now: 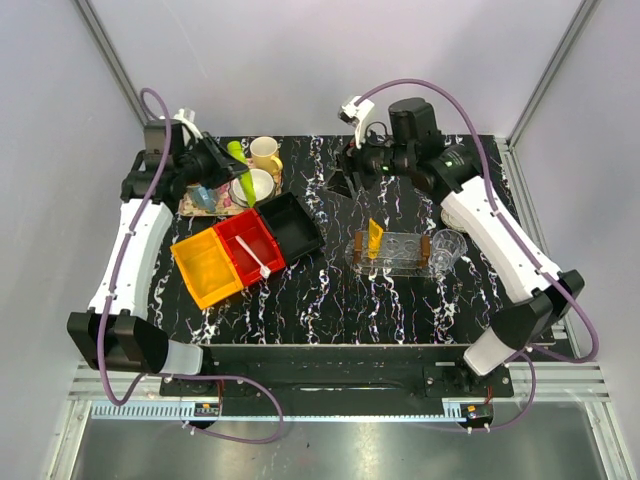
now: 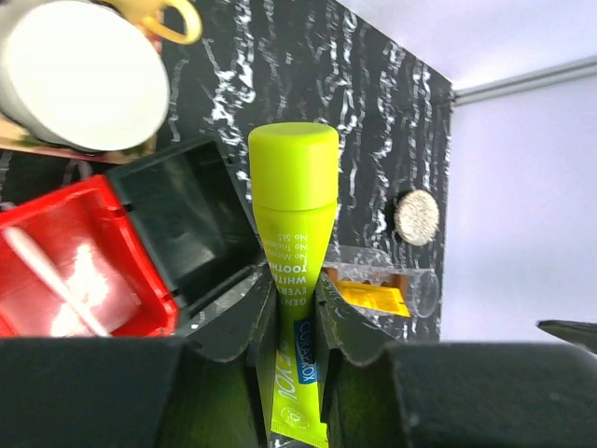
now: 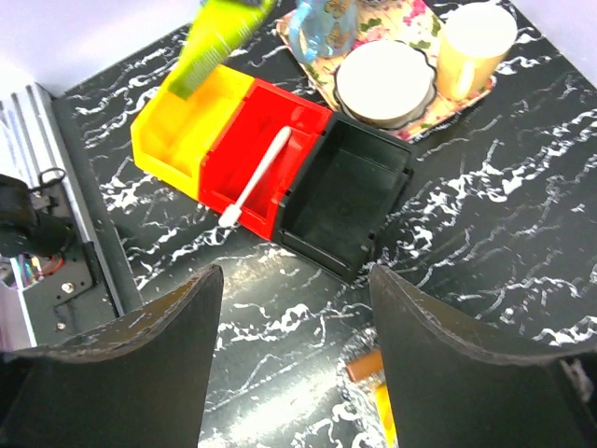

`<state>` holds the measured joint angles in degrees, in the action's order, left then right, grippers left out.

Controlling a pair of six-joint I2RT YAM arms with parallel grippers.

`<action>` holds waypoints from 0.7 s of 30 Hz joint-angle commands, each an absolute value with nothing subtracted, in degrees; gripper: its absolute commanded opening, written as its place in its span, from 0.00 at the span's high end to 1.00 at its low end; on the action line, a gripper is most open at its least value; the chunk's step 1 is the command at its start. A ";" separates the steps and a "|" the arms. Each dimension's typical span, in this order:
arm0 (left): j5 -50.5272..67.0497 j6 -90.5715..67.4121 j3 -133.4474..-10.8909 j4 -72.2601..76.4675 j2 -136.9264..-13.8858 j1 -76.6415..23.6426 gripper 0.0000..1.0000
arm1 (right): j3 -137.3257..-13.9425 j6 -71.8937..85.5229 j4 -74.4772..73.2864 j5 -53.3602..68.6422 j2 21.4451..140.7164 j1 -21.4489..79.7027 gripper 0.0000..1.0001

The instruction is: Prepare toiletry sets of a toothbrush and toothpaste on the tray

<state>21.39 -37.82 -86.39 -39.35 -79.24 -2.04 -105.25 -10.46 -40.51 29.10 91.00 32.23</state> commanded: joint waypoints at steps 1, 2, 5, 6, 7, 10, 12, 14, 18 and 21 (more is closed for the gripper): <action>22.77 -46.22 -84.29 -28.49 -77.26 -6.15 1.00 | -109.07 -5.46 -35.95 33.39 93.60 35.06 0.29; 21.46 -46.75 -84.20 -28.04 -77.34 -7.37 1.00 | -109.16 -4.75 -34.56 33.57 93.86 35.50 0.28; 19.43 -48.69 -84.03 -26.28 -77.69 -9.31 1.00 | -108.46 -1.76 -31.22 33.31 93.96 37.00 0.25; 18.99 -49.13 -84.02 -25.93 -77.70 -9.66 1.00 | -108.46 -0.89 -30.77 33.14 94.22 37.35 0.24; 18.72 -50.00 -84.11 -25.06 -77.78 -9.93 1.00 | -108.54 -0.53 -30.59 32.79 94.65 37.88 0.23; 16.88 -51.23 -84.55 -24.61 -78.05 -11.16 1.00 | -108.02 1.13 -29.45 31.91 95.53 38.93 0.21; 15.30 -51.50 -85.16 -24.61 -78.31 -12.30 1.00 | -108.02 2.19 -28.74 31.55 96.24 39.29 0.20; 13.72 -51.50 -85.34 -24.61 -78.40 -13.00 1.00 | -108.28 2.72 -28.30 31.03 97.03 39.90 0.20; 13.10 -52.12 -85.17 -24.61 -78.49 -13.54 1.00 | -109.16 2.99 -28.04 27.44 98.61 41.48 0.20; 12.92 -52.56 -85.17 -24.52 -78.49 -13.97 1.00 | -109.95 3.16 -27.69 24.71 100.19 42.19 0.21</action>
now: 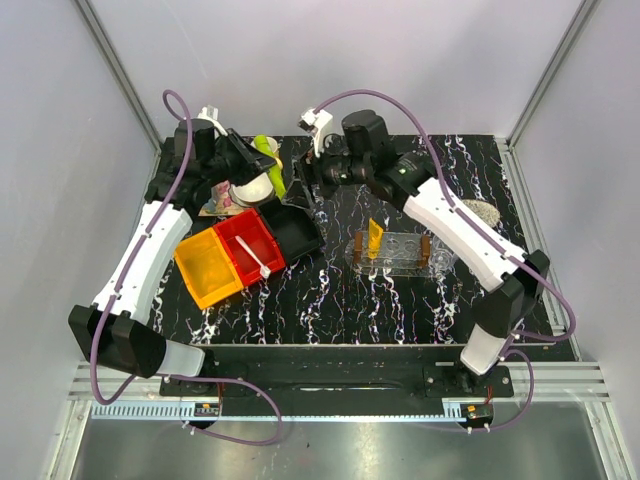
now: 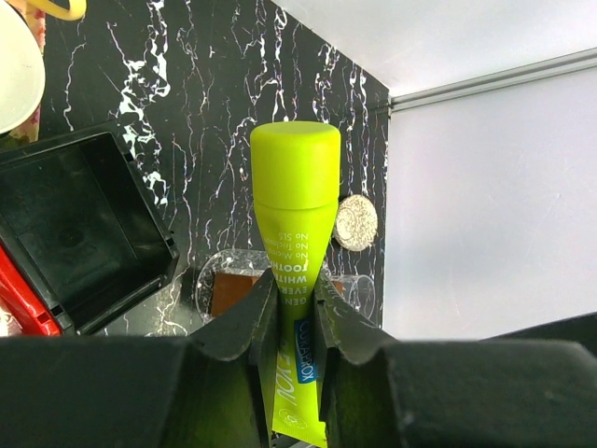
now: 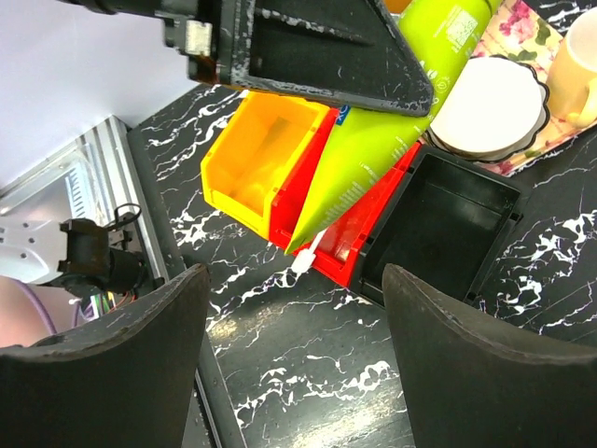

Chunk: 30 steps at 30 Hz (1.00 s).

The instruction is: Prepare toiletry sets of a toothbrush and toothpaste on the tray

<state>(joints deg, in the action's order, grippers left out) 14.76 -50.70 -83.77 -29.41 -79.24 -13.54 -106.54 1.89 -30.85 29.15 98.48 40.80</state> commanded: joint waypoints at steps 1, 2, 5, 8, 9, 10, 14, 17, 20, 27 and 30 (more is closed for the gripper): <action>13.01 -52.73 -85.17 -24.52 -78.40 -14.15 1.00 | -110.39 3.08 -27.60 24.26 100.54 42.45 0.21; 13.01 -52.73 -85.17 -24.61 -78.40 -14.24 1.00 | -110.56 3.51 -27.60 23.91 100.98 42.71 0.22; 12.92 -53.26 -84.64 -24.35 -77.96 -14.76 1.00 | -111.62 3.43 -27.42 23.56 102.30 42.98 0.24; 12.92 -53.52 -84.03 -23.91 -77.70 -15.03 1.00 | -112.93 3.52 -27.60 23.29 103.53 43.42 0.28; 12.92 -53.87 -83.85 -23.65 -77.61 -15.12 1.00 | -113.11 3.52 -27.60 23.29 104.06 43.59 0.30; 13.09 -53.96 -83.59 -23.47 -77.43 -15.12 1.00 | -113.64 3.52 -27.86 23.20 104.41 43.68 0.34; 13.53 -54.14 -82.88 -23.03 -76.91 -15.21 1.00 | -114.17 3.43 -28.12 22.94 105.47 43.77 0.48; 13.71 -54.23 -82.44 -22.85 -76.64 -15.21 1.00 | -114.61 3.25 -28.30 22.76 105.91 43.86 0.62; 14.59 -54.23 -81.74 -22.24 -76.38 -15.21 1.00 | -115.40 2.64 -29.18 21.80 106.08 43.86 0.81; 17.31 -49.67 -80.51 -18.64 -75.59 -15.21 0.76 | -115.58 0.26 -32.07 18.11 104.68 43.86 1.00; 17.93 -45.11 -80.16 -17.32 -74.71 -15.21 0.61 | -115.14 -1.58 -33.13 17.93 103.54 43.86 1.00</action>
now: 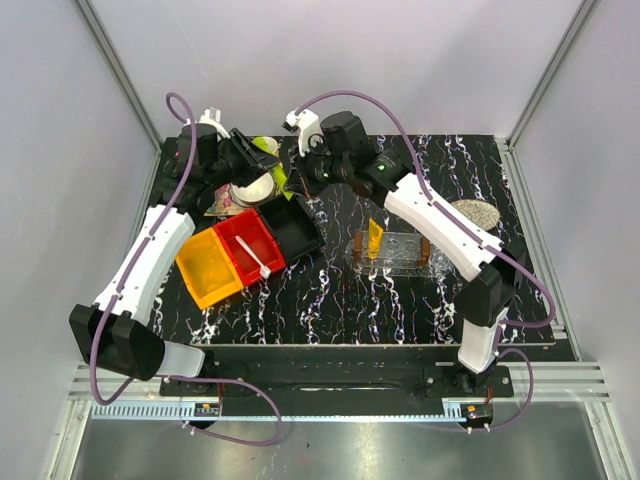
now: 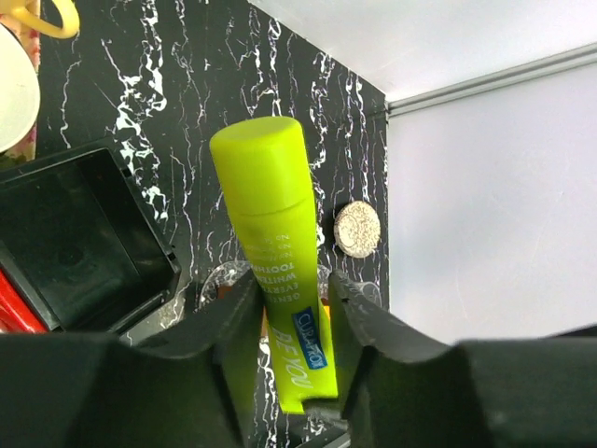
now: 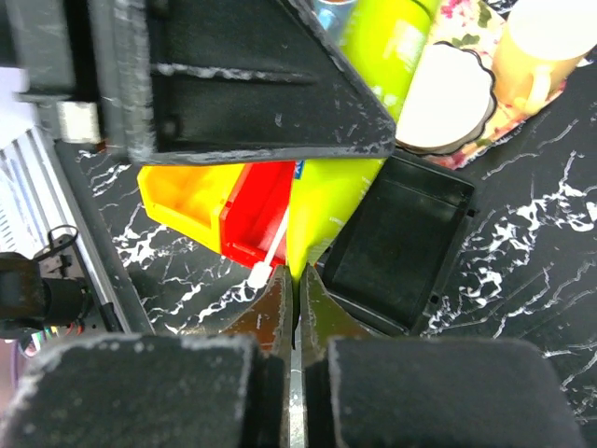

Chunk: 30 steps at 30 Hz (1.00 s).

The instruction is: Prepare toiletry sets of a toothbrush and toothpaste on the tray

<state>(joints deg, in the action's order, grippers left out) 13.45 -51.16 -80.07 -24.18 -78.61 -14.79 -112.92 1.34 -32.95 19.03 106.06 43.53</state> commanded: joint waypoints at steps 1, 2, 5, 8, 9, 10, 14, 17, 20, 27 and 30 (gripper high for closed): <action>18.36 -43.96 -79.63 -17.14 -74.10 -15.21 0.54 | -114.79 -1.93 -33.22 18.02 103.27 43.86 1.00; 18.37 -42.99 -79.63 -16.88 -73.83 -15.21 0.44 | -114.61 -2.11 -33.40 18.19 102.92 43.86 1.00; 18.90 -39.12 -79.28 -16.09 -72.86 -15.21 0.21 | -114.17 -2.99 -34.27 18.72 101.87 43.86 1.00; 19.69 -33.07 -79.54 -15.91 -71.55 -15.12 0.13 | -113.73 -4.30 -35.68 19.16 100.81 43.77 1.00; 19.60 -28.26 -79.63 -16.17 -71.11 -15.12 0.12 | -113.56 -4.74 -36.55 19.16 100.11 43.77 1.00; 19.86 -25.43 -79.80 -16.43 -70.06 -15.12 0.11 | -113.29 -5.79 -37.08 19.25 99.76 43.77 1.00; 18.90 -11.45 -80.77 -20.03 -67.86 -15.12 0.10 | -113.38 -8.17 -40.77 19.86 98.09 43.77 1.00; 18.72 -1.34 -81.38 -23.19 -66.27 -15.12 0.09 | -113.03 -9.84 -43.15 20.47 96.60 43.77 1.00; 19.25 8.77 -82.26 -26.10 -65.13 -15.03 0.09 | -113.29 -11.33 -45.87 20.92 96.15 43.68 1.00; 27.41 32.12 -85.60 -35.39 -64.86 -15.55 0.05 | -119.79 -15.02 -57.37 25.75 99.31 43.24 1.00; 31.81 41.79 -87.89 -41.81 -65.21 -16.34 0.04 | -121.38 -15.99 -58.97 27.24 99.49 43.24 1.00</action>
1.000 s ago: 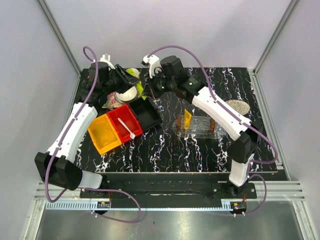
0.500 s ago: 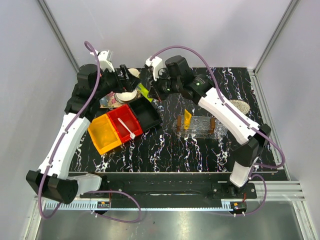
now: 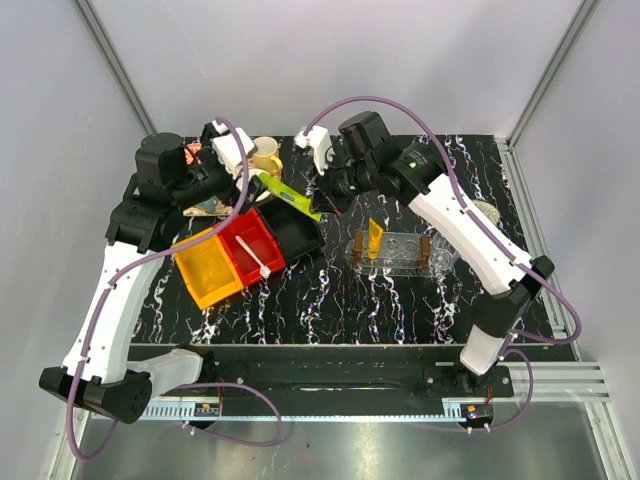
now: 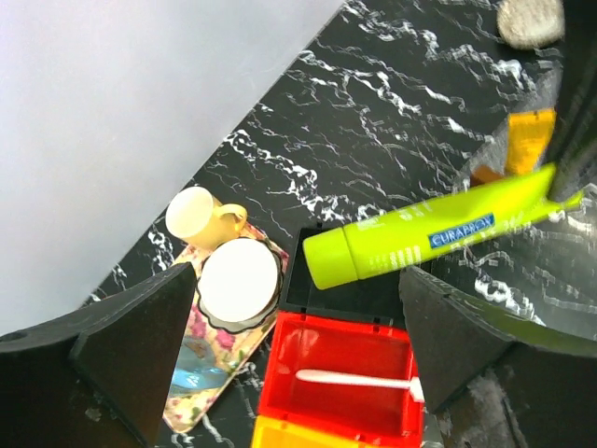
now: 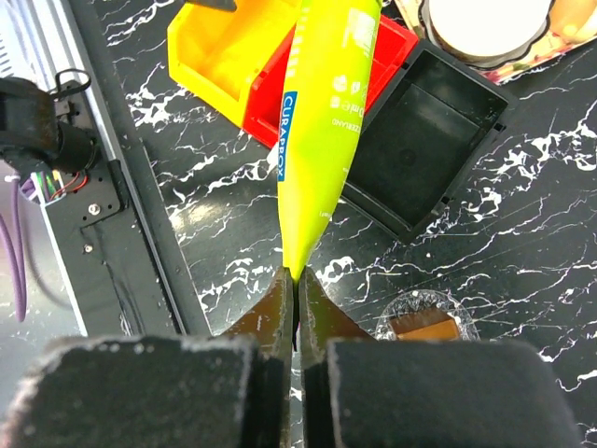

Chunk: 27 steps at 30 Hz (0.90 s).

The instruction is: Prepare toiletry sets of a toothbrush and toothpaste on the tray

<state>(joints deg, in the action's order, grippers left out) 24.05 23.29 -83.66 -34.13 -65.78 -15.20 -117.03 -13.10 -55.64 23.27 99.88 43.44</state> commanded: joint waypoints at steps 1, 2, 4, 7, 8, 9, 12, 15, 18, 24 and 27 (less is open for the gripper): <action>32.34 43.75 -88.06 -42.79 -65.21 -16.61 0.04 | -121.55 -16.08 -59.15 27.51 99.49 43.24 1.00; 32.69 47.42 -88.33 -45.15 -65.30 -16.79 0.03 | -121.55 -16.17 -59.41 27.86 99.41 43.16 1.00; 33.83 49.56 -88.33 -46.58 -65.39 -17.23 0.03 | -121.64 -16.61 -60.11 27.95 99.32 43.15 1.00; 36.02 52.20 -87.89 -48.25 -65.39 -17.67 0.03 | -121.55 -16.96 -60.99 28.74 99.14 43.15 1.00; 36.56 53.25 -87.80 -48.95 -65.39 -17.75 0.03 | -121.55 -17.05 -61.08 29.00 99.31 43.15 1.00; 37.00 53.61 -87.37 -49.04 -65.48 -18.01 0.02 | -121.55 -17.22 -61.35 29.18 99.14 43.15 1.00; 37.62 55.28 -86.31 -49.22 -65.65 -18.63 0.02 | -121.55 -17.31 -61.70 30.14 99.14 43.15 1.00; 36.13 55.99 -85.26 -48.34 -66.00 -19.68 0.01 | -121.90 -17.31 -62.05 30.85 99.40 43.07 1.00; 34.63 56.77 -84.64 -47.11 -66.36 -20.65 0.01 | -122.52 -17.31 -62.58 31.64 100.02 43.07 1.00; 31.30 60.29 -83.24 -46.58 -67.41 -22.59 0.01 | -124.19 -17.05 -63.46 32.78 100.90 42.98 1.00; 29.45 62.31 -82.53 -46.41 -68.11 -23.46 0.01 | -124.54 -16.88 -63.63 33.13 101.07 42.89 1.00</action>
<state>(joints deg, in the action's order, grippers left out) 31.90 58.04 -83.48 -49.19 -67.29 -22.41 -121.40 -16.58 -63.90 30.79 101.06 43.33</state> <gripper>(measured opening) 0.987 0.021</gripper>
